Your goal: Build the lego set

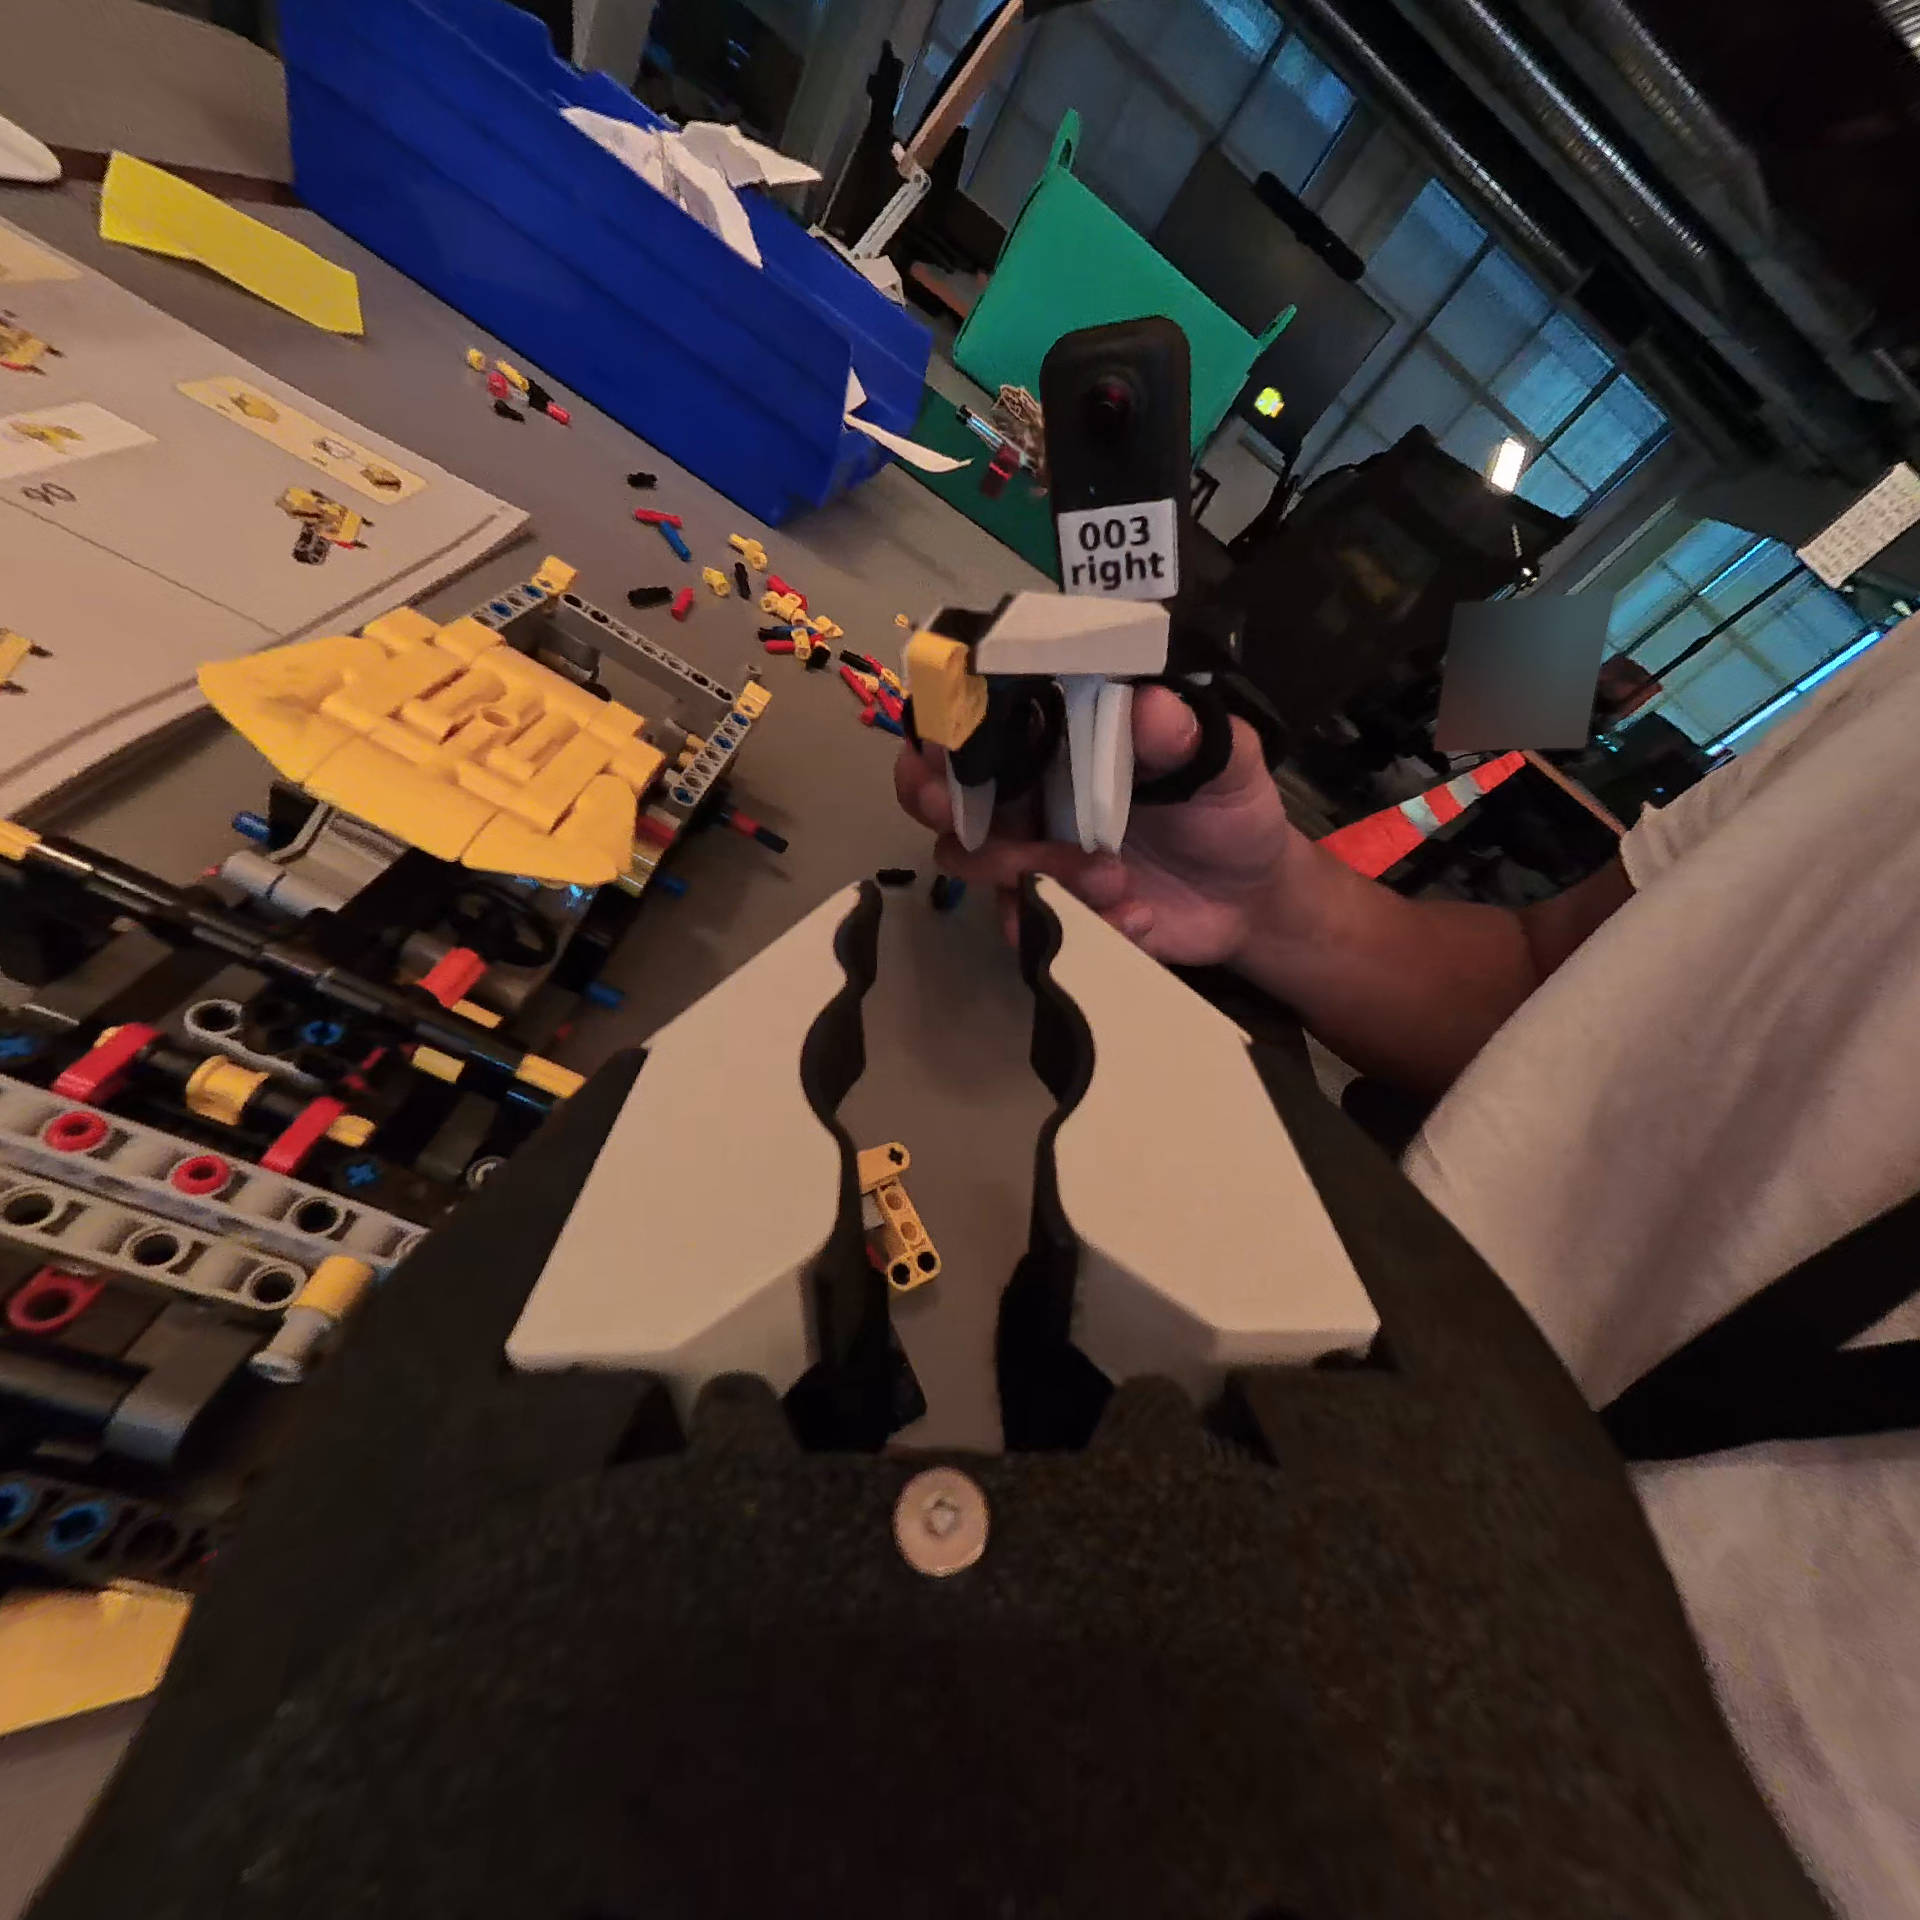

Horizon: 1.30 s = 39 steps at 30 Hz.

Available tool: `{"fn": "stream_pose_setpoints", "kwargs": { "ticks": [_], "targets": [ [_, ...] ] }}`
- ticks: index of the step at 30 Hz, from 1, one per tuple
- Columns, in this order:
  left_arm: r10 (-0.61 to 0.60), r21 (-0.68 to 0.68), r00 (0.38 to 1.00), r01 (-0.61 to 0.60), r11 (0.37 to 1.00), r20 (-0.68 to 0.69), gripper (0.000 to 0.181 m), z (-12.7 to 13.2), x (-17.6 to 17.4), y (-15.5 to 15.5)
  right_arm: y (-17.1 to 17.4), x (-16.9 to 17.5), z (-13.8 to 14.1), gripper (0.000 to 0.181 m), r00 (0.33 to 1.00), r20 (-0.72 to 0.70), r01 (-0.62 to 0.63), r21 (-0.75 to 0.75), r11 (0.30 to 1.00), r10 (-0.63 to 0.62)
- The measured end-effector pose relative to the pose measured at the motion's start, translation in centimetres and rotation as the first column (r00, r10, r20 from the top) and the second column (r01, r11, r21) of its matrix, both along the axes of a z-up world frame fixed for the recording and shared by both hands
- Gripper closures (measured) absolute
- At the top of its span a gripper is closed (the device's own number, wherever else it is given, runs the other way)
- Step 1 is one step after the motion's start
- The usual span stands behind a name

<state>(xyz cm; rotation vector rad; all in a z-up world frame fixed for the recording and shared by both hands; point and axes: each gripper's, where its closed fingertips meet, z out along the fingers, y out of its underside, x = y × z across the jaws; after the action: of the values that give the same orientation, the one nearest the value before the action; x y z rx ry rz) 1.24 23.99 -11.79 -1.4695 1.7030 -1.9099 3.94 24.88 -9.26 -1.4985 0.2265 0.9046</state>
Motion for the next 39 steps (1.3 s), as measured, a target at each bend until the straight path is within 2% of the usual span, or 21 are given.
{"fn": "stream_pose_setpoints", "kwargs": {
  "ticks": [9, 15, 18, 20, 23, 25, 27, 29, 31, 33, 35, 37, 39],
  "targets": [
    [0.028, 0.001, 0.999, -0.028, 1.0, 0.026, 0.155, 0.4, 0.4, -0.3, -0.5, -1.4, 0.9, 0.173, 0.978, -0.159, -0.129, 0.059, 0.99, 0.137],
    [0.017, -0.02, 0.996, -0.016, 1.0, 0.082, 0.156, 1.6, 0.6, -1.3, -0.5, -2.8, 0.9, 0.173, 0.981, -0.096, -0.166, 0.053, 0.985, 0.17],
    [0.018, -0.031, 0.993, -0.014, 0.999, 0.119, 0.172, 2.3, 0.3, -1.3, -0.5, -2.9, 0.7, 0.173, 0.986, -0.063, -0.154, 0.045, 0.987, 0.156],
    [0.027, -0.025, 0.993, -0.024, 0.999, 0.119, 0.172, 2.3, 0.3, -1.4, -0.5, -2.9, 0.7, 0.173, 0.986, -0.061, -0.151, 0.044, 0.988, 0.153],
    [0.095, 0.023, 0.988, -0.098, 0.995, 0.124, 0.172, 2.0, 0.8, -0.8, -0.3, -2.2, 0.2, 0.17, 0.996, -0.004, -0.093, 0.021, 0.995, 0.093],
    [0.182, 0.113, 0.976, -0.196, 0.974, 0.119, 0.172, 1.4, 1.3, 0.4, -0.2, -1.1, 0.0, 0.16, 0.998, 0.066, -0.004, 0.014, 1.0, 0.004],
    [0.288, 0.287, 0.949, -0.313, 0.905, 0.126, 0.173, 0.2, 1.7, 2.0, 0.0, -0.2, -0.3, 0.15, 0.978, 0.187, 0.096, 0.008, 0.995, -0.096],
    [0.364, 0.463, 0.918, -0.395, 0.793, 0.16, 0.173, -0.6, 1.8, 3.2, 0.4, 0.2, -1.4, 0.147, 0.923, 0.345, 0.19, -0.027, 0.981, -0.169],
    [0.382, 0.599, 0.896, -0.437, 0.671, 0.226, 0.173, -0.7, 1.8, 3.4, 0.8, 0.1, -2.0, 0.147, 0.888, 0.42, 0.23, -0.05, 0.972, -0.188],
    [0.37, 0.692, 0.883, -0.459, 0.557, 0.288, 0.173, -0.6, 1.8, 3.0, 1.2, -0.3, -1.8, 0.151, 0.898, 0.395, 0.232, -0.049, 0.972, -0.194],
    [0.352, 0.742, 0.871, -0.482, 0.467, 0.344, 0.173, -0.2, 1.8, 2.6, 1.3, -0.7, -0.6, 0.153, 0.932, 0.303, 0.211, -0.004, 0.978, -0.2],
    [0.344, 0.759, 0.856, -0.506, 0.409, 0.386, 0.173, 0.3, 1.7, 2.3, 1.4, -1.0, -0.6, 0.153, 0.951, 0.252, 0.189, -0.014, 0.982, -0.179],
    [0.342, 0.77, 0.851, -0.514, 0.379, 0.399, 0.173, 0.4, 1.7, 2.2, 1.6, -1.9, -1.2, 0.151, 0.955, 0.267, 0.142, -0.044, 0.989, -0.125]
  ]
}}
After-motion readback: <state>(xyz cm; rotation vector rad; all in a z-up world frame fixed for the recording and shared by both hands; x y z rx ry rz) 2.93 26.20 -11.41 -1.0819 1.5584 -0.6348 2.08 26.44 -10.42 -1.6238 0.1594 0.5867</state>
